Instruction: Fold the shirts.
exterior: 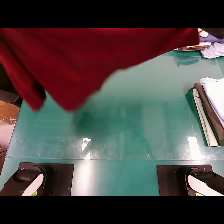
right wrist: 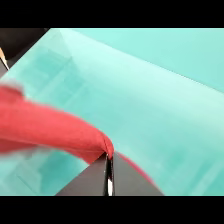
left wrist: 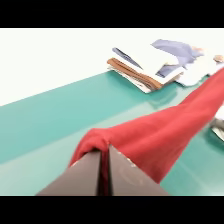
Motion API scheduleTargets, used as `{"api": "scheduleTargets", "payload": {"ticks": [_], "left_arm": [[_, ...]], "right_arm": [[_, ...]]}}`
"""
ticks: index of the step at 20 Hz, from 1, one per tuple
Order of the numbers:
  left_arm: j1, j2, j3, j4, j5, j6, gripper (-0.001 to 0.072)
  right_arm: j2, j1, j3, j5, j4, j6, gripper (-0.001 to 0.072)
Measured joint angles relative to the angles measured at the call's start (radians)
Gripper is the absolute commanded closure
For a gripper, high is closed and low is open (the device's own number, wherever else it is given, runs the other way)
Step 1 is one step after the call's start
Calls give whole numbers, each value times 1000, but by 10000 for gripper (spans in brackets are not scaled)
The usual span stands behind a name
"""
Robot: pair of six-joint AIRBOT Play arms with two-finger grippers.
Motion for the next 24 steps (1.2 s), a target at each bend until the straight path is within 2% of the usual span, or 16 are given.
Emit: {"api": "scheduleTargets", "payload": {"ticks": [3,6,12,16,17,18,19,24], "left_arm": [[0,-29,-48,-23,-94,0,678],[-8,-68,-209,-30,-174,-1,678],[-105,-97,-710,-37,-148,52,677],[-170,-100,-917,-40,-141,70,674],[-177,-100,-942,-39,-146,72,538],[-183,-100,-960,-39,-149,73,295],[-188,-100,-971,-39,-159,73,211],[-196,-100,-919,-45,-208,71,210]], "right_arm": [[-1,-1,-36,64,-18,24,697],[-5,-2,-182,94,-28,35,697],[-6,-3,-563,14,-32,39,697],[-6,-3,-722,-29,-31,39,697],[-6,-3,-745,-34,-31,39,697],[-6,-3,-763,-41,-29,39,697],[-6,-3,-774,-44,-30,39,697],[-6,-3,-799,-63,-29,39,697]]}}
